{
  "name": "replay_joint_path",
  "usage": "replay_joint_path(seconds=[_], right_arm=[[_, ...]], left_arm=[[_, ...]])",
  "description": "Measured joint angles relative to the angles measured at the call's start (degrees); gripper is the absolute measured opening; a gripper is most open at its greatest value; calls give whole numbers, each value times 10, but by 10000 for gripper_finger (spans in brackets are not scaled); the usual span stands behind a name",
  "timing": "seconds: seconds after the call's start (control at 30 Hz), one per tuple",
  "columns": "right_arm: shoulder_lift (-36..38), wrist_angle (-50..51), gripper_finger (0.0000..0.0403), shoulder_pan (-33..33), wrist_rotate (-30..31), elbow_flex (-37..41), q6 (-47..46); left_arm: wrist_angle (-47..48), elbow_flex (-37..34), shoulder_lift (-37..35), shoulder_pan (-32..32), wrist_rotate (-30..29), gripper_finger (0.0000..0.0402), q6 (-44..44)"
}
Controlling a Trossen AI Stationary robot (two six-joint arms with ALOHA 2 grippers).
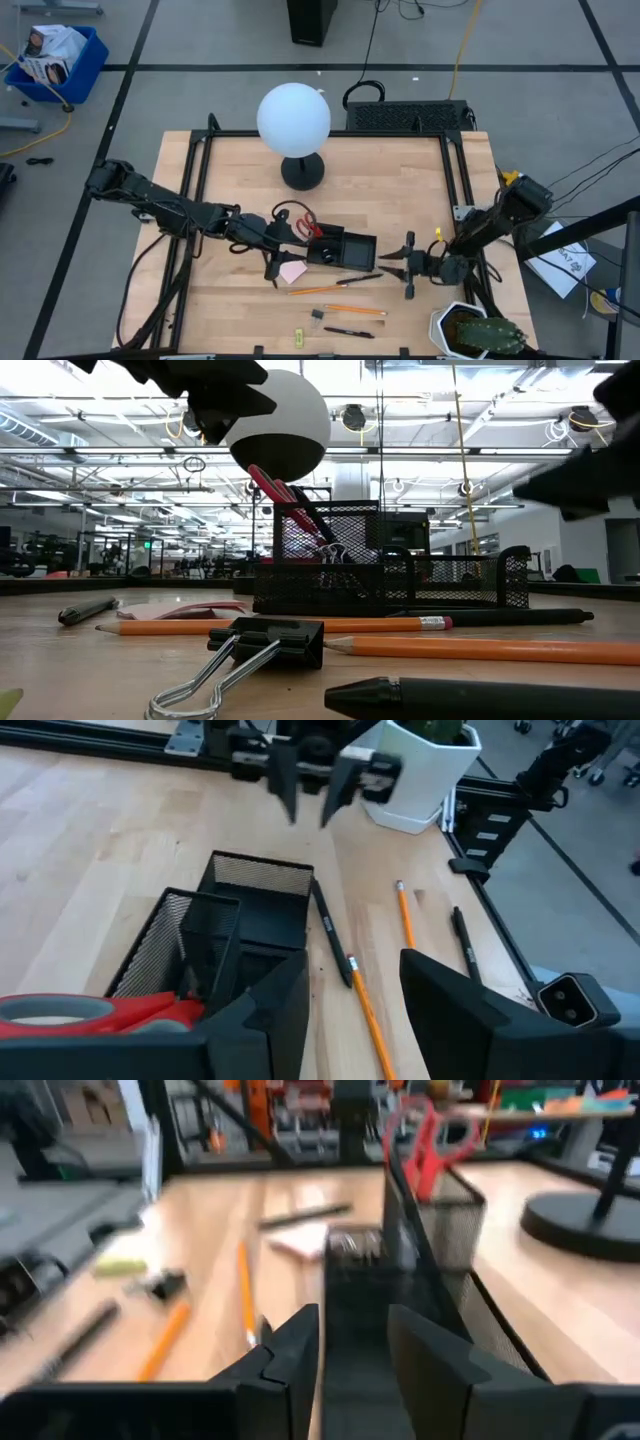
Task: Pick and place office supplies into organizer
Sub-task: Put the black pen into the desk organizer
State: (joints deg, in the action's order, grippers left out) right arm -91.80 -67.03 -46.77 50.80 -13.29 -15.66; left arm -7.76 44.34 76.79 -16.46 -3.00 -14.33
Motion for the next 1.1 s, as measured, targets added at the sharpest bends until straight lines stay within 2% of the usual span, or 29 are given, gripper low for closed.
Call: replay_joint_path(seconds=[0.13, 0.23, 0.33, 0.57, 1.1], right_arm=[[16, 90, 118, 7, -25, 6, -47], [16, 125, 121, 13, -68, 6, -96], [16, 141, 118, 17, -103, 6, -120], [14, 140, 110, 17, -122, 6, -141], [-145, 134, 108, 16, -140, -77, -183]], left_arm=[[-2, 0, 0, -2, 0, 156, 0], [-2, 0, 0, -2, 0, 153, 0], [-2, 0, 0, -2, 0, 152, 0], [-2, 0, 0, -3, 0, 152, -2], [2, 0, 0, -3, 0, 152, -12]])
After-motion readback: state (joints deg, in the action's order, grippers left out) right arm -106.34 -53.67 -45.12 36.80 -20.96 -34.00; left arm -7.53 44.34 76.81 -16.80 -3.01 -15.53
